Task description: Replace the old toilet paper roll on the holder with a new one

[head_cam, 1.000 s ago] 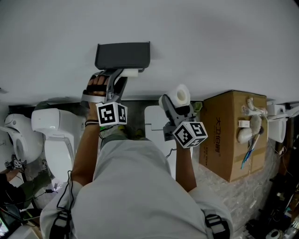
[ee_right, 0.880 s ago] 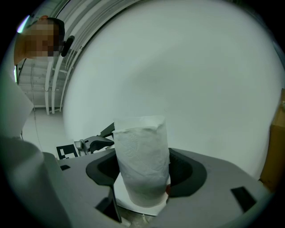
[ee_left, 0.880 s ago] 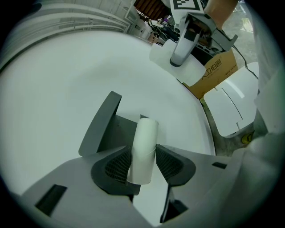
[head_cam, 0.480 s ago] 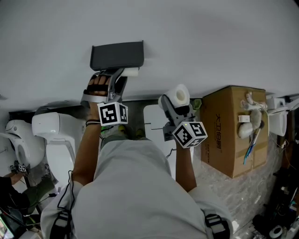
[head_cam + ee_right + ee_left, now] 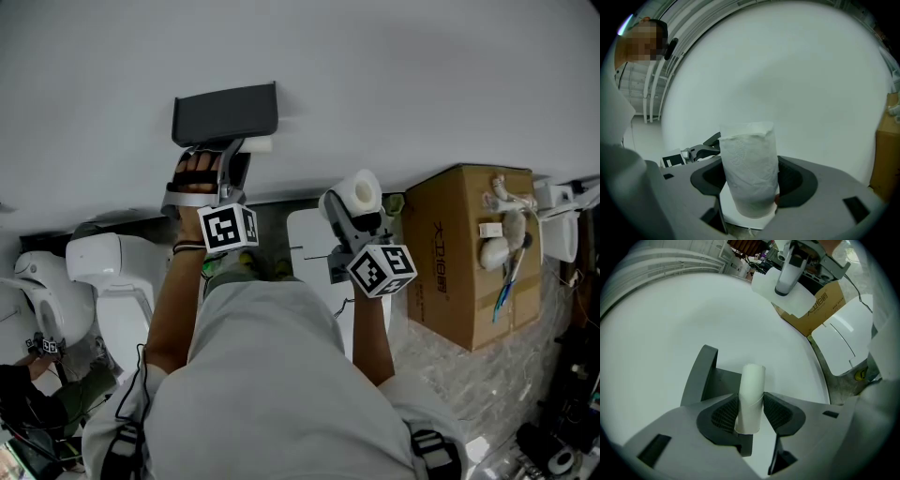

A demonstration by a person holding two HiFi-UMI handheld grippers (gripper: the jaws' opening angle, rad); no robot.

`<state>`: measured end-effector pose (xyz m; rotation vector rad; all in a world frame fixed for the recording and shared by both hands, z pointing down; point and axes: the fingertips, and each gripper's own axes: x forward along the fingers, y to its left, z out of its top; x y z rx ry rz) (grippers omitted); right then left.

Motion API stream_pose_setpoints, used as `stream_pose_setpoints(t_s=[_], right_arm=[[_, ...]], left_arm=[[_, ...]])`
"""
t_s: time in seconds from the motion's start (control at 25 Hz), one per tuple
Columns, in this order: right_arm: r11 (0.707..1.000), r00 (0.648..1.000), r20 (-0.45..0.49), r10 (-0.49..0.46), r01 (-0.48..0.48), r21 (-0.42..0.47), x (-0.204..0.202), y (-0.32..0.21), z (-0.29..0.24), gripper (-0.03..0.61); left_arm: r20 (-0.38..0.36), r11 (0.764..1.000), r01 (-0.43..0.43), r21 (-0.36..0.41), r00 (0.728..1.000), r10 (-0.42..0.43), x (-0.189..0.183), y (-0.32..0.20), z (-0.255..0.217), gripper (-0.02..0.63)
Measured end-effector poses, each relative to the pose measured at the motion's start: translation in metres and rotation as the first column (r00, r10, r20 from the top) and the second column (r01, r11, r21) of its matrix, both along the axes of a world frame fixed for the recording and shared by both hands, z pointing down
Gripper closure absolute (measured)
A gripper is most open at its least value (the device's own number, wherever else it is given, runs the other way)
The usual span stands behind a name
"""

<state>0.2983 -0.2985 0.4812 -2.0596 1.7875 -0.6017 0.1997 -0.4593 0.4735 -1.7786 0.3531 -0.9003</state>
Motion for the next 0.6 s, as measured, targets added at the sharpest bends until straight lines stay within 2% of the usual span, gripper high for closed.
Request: stream_pose_setpoints(t_s=[0.32, 0.6], right_arm=[[1.0, 1.0, 0.01, 0.006, -0.006, 0.008, 0.0029, 0.0039, -0.0002, 0.268], [1.0, 1.0, 0.012, 0.009, -0.009, 0.012, 0.0074, 0.0049, 0.0, 0.268]], left_arm=[[0.063, 0.998, 0.031, 0.057, 0.997, -0.034, -0.0005, -0.0021, 0.0027, 0.422], [0.048, 0.999, 0.021, 0.045, 0.999, -0.023, 0.0082, 0.0026, 0.0031, 0.425]])
